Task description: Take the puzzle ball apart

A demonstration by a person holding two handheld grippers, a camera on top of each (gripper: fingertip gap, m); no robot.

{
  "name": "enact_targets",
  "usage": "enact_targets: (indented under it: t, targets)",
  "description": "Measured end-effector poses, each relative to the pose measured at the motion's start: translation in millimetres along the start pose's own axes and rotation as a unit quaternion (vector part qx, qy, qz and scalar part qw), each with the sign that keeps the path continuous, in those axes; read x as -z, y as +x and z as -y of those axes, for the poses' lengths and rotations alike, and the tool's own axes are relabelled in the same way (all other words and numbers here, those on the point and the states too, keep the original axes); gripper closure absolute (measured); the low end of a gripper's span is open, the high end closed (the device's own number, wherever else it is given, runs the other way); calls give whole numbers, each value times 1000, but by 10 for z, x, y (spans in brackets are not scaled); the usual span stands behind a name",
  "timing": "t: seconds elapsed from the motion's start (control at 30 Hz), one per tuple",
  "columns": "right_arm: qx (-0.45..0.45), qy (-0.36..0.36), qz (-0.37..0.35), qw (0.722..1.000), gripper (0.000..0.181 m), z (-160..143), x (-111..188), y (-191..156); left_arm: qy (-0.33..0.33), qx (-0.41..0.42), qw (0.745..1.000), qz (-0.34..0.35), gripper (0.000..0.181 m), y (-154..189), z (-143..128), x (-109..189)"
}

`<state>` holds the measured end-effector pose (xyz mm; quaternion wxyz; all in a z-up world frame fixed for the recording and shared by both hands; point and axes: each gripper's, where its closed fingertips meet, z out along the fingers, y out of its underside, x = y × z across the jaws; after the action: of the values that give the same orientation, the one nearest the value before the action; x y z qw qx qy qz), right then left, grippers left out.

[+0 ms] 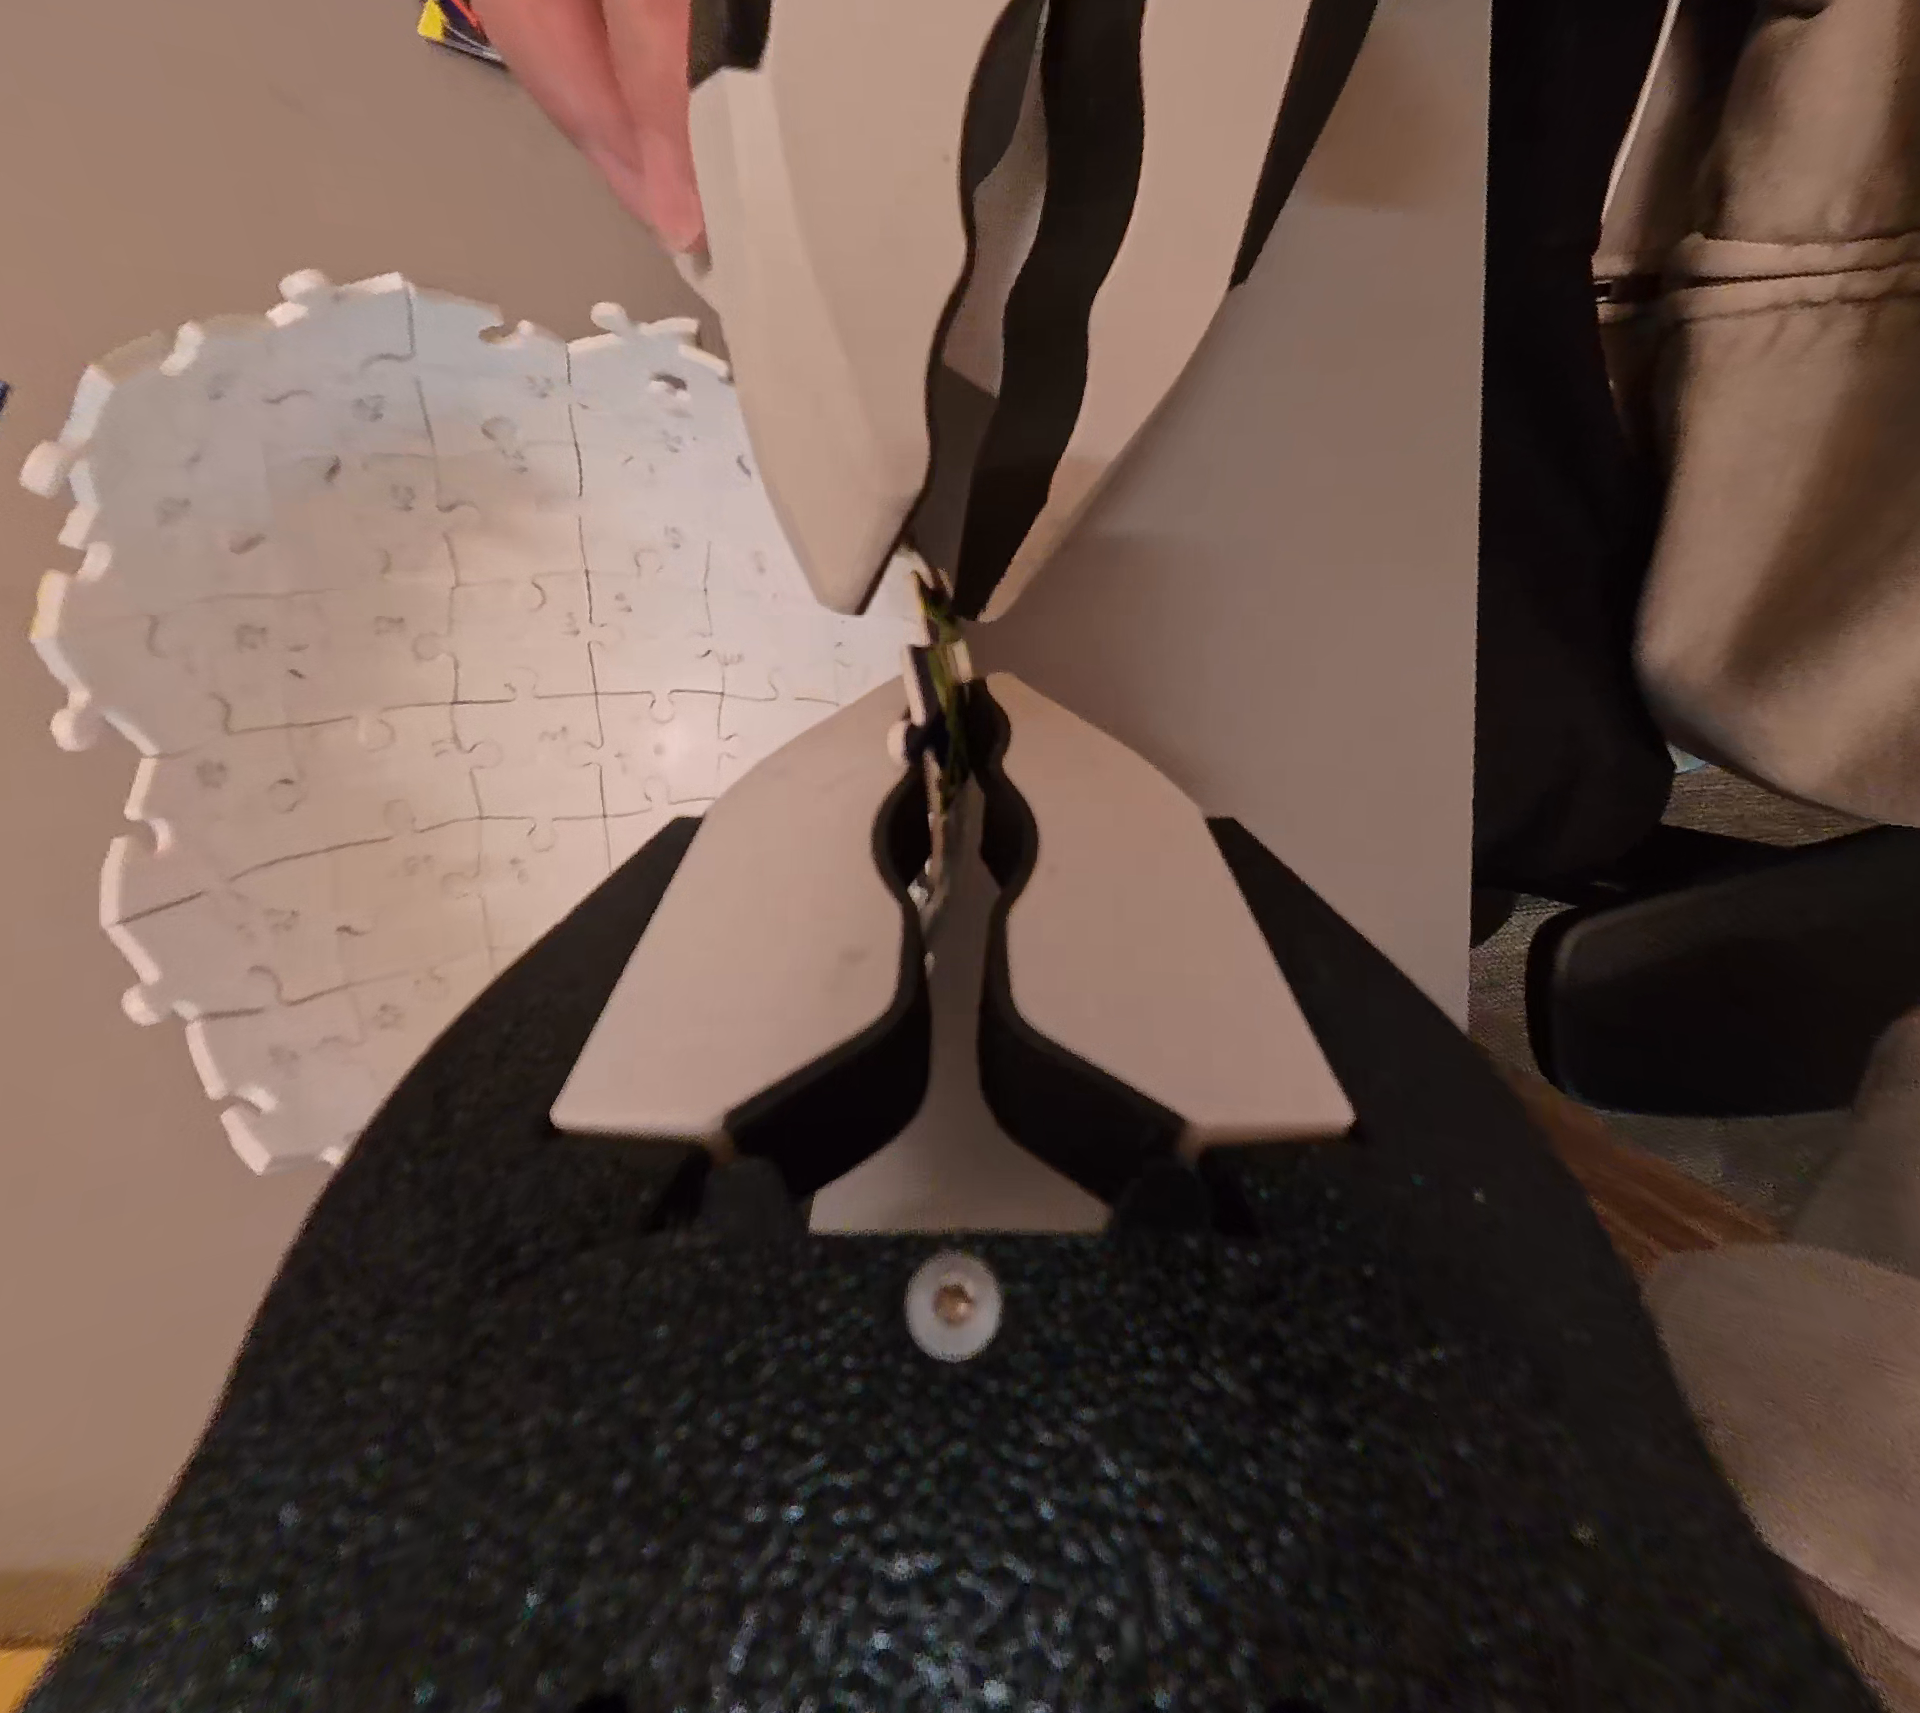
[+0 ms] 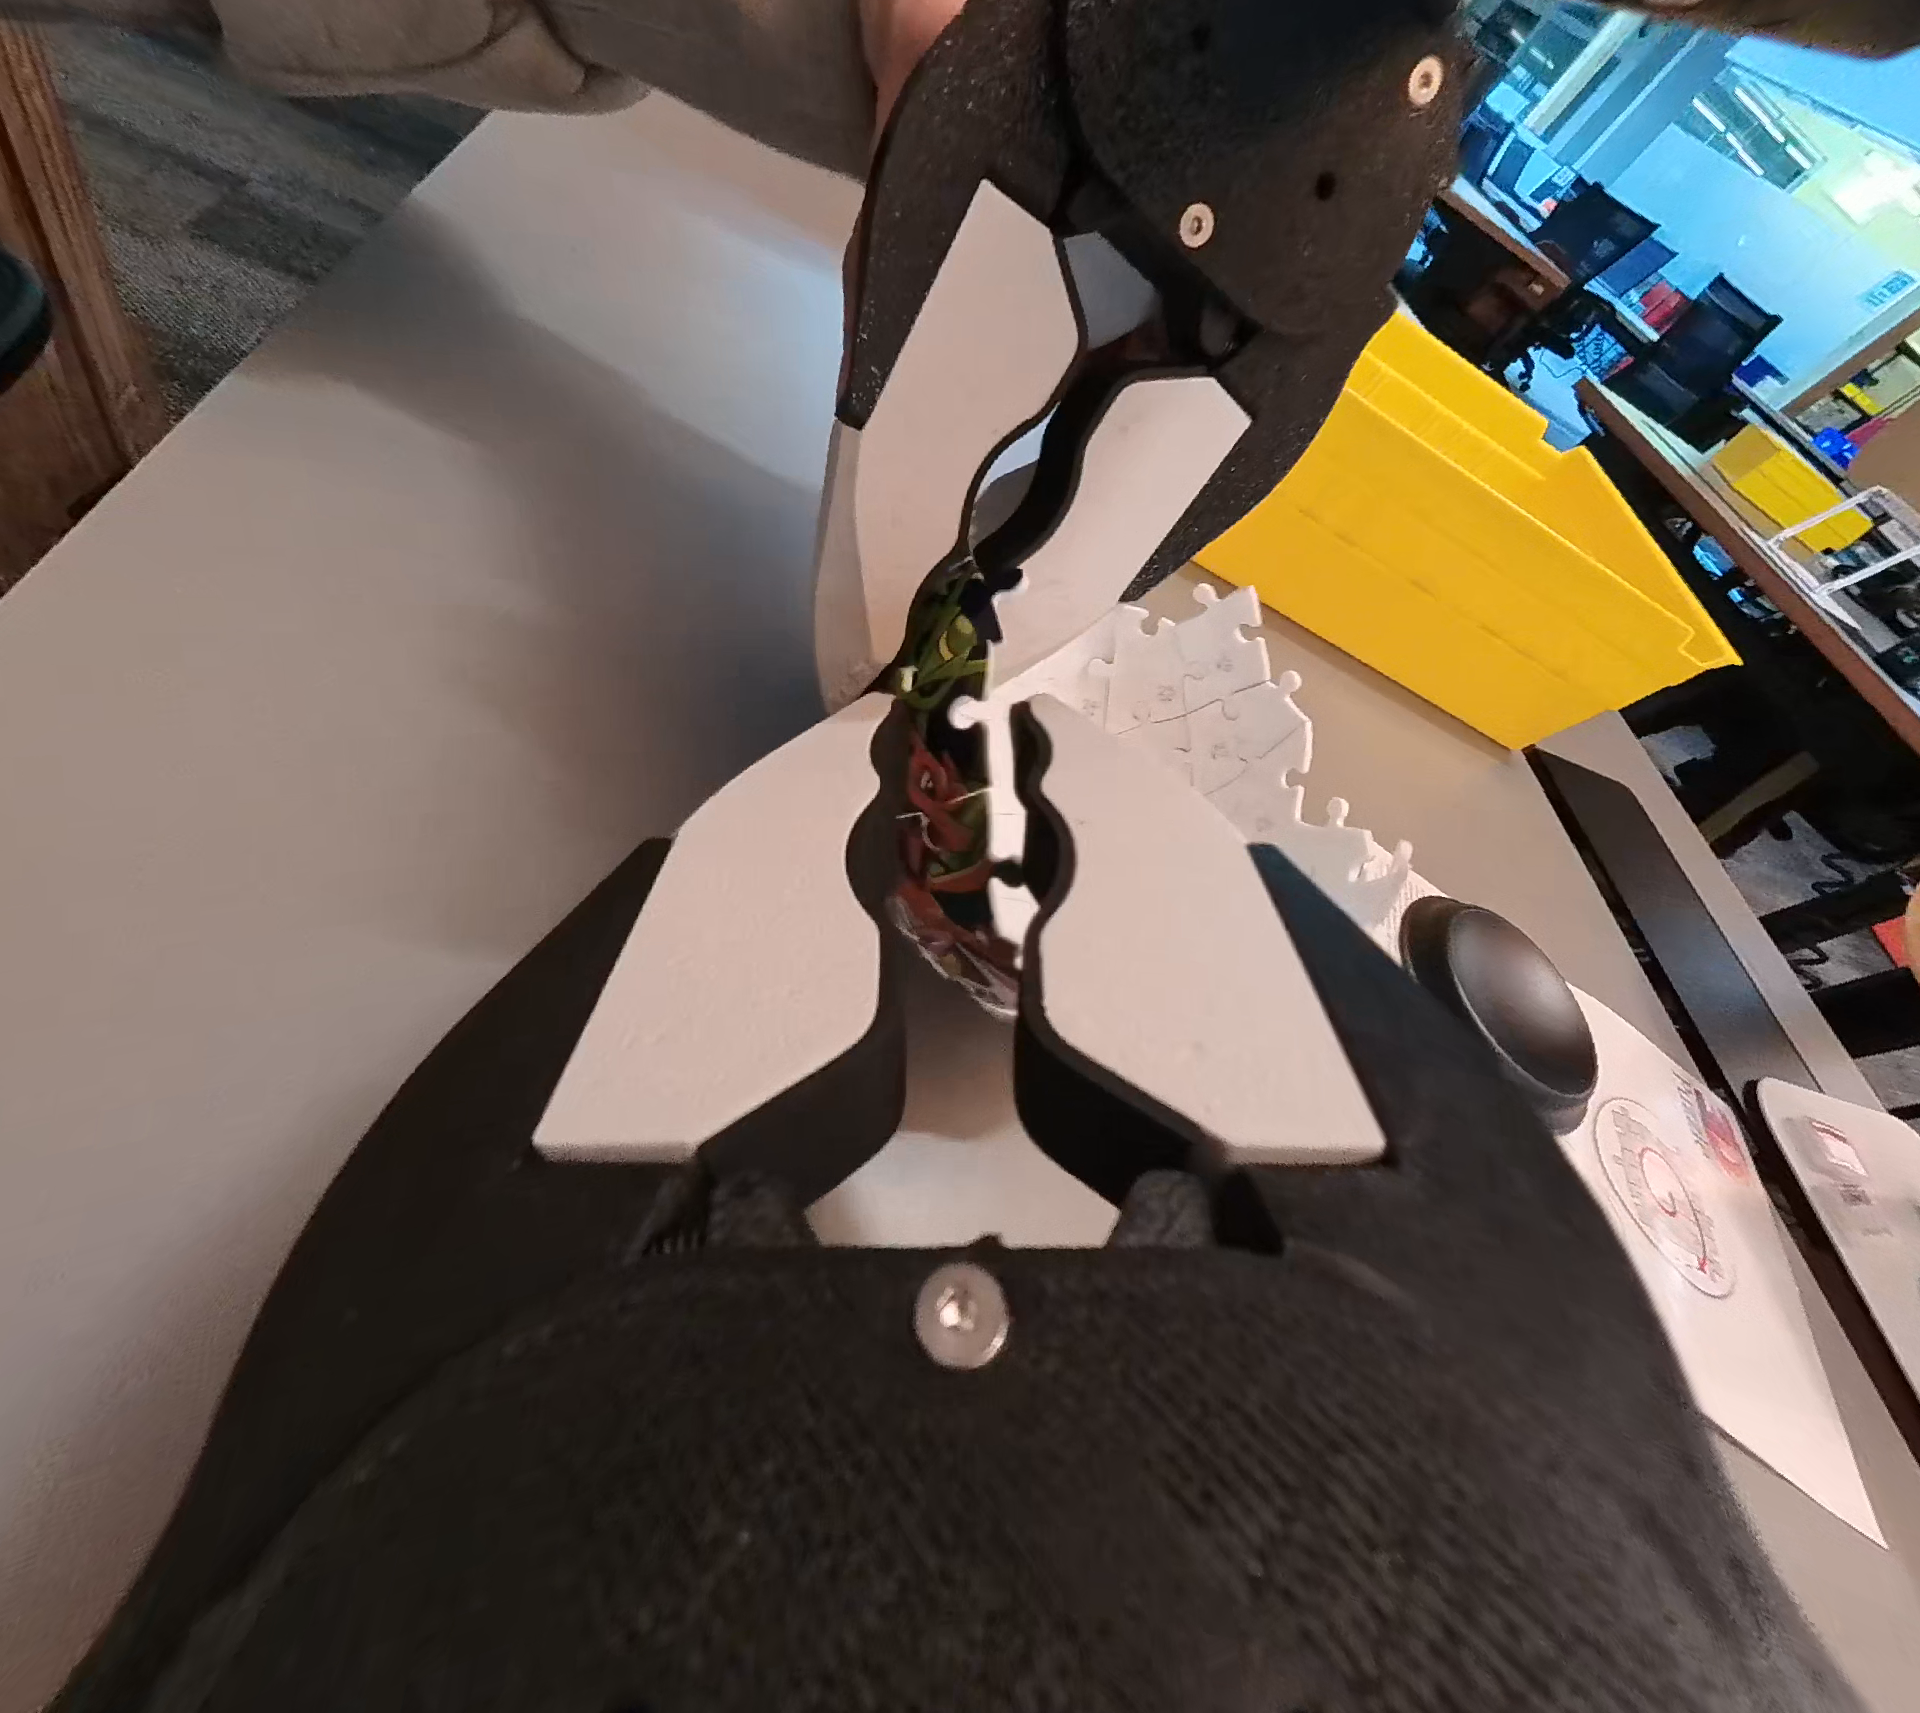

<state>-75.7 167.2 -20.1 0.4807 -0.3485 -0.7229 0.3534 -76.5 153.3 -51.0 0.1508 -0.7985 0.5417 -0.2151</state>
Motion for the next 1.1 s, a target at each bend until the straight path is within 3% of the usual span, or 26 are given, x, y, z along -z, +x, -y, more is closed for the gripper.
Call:
enact_targets:
  t: [0.1,0.3,0.67,0.87,0.97,1.03,1.1]
  targets:
    - [-17,10,4,1000,143,4,44,17,-9,5,1000,-5,178,8,-23,-13]
    - [-12,-17,34,999,132,-110,80,-86,-12,16,1000,-2,178,-35,-73,-35]
    - [16,-33,37,999,136,-175,42,-201,-10,13,1000,-3,178,49,-56,-40]
    - [68,-42,32,996,138,-194,88,-338,9,-11,998,54,178,96,-28,-41]
    - [50,-2,-27,998,137,-8,288,-61,-3,-36,994,108,178,100,-86,-86]
    - [-34,35,-83,995,132,90,483,337,-21,-58,987,148,178,93,-139,-115]
    - [-122,43,-94,987,121,88,568,610,-41,-85,978,187,178,82,-186,-132]
